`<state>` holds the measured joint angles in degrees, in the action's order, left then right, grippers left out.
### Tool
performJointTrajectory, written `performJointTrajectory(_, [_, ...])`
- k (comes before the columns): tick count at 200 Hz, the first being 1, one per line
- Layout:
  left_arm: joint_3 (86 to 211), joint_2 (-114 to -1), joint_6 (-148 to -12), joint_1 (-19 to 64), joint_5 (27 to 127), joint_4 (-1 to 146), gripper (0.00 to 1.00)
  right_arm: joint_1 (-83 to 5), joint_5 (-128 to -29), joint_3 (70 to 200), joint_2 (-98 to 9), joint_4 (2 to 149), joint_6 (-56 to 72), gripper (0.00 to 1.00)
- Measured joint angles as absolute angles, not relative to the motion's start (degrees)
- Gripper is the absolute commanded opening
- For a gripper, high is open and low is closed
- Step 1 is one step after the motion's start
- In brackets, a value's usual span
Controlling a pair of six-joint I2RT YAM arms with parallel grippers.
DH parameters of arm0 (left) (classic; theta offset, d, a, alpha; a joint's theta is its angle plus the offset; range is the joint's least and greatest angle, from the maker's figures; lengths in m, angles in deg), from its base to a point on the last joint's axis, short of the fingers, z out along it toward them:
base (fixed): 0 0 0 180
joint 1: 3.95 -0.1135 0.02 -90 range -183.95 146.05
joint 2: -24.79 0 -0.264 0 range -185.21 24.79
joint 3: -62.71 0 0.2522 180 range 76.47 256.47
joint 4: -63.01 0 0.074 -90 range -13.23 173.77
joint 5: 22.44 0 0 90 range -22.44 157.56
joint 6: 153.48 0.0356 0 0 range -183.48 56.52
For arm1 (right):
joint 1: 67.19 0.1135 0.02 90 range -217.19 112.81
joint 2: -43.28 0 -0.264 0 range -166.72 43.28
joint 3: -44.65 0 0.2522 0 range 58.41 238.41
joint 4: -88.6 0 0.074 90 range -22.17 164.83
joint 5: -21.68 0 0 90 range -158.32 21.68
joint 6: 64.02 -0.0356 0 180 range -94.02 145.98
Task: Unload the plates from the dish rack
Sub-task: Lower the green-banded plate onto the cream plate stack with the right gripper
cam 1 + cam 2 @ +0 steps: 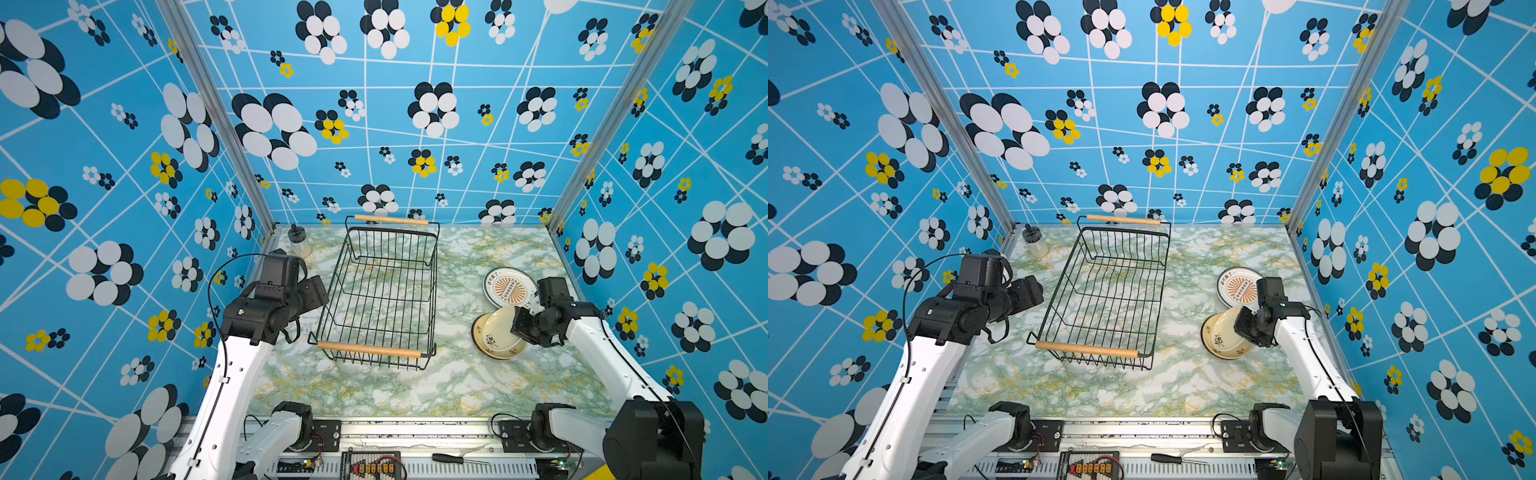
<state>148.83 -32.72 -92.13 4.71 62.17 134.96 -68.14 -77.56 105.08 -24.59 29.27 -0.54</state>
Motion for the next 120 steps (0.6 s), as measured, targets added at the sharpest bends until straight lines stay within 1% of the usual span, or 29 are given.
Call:
performJointTrajectory(36, [148.5, -32.7, -91.7, 4.3, 62.7, 134.5, 0.88, -68.2, -77.3, 103.7, -24.6, 29.2, -0.7, 0.26])
performJointTrajectory(44, [148.3, -32.7, -91.4, 4.2, 62.8, 134.3, 0.88, -68.2, -77.2, 103.7, -24.6, 29.1, -0.7, 0.29])
performJointTrajectory(54, [148.0, -32.7, -91.3, 4.1, 63.0, 134.1, 0.88, -68.2, -77.1, 103.7, -24.6, 29.0, -0.9, 0.35])
performJointTrajectory(62, [147.9, -32.7, -91.3, 4.1, 63.1, 134.0, 0.88, -68.2, -76.9, 103.7, -24.6, 29.0, -1.1, 0.37])
performJointTrajectory(77, [147.8, -32.7, -91.2, 3.9, 63.3, 133.9, 0.88, -68.3, -76.5, 103.7, -24.6, 28.9, -1.3, 0.44])
performJointTrajectory(120, [147.5, -32.6, -90.8, 3.4, 63.3, 133.7, 0.88, -68.4, -75.9, 103.7, -24.6, 28.8, -1.7, 0.53])
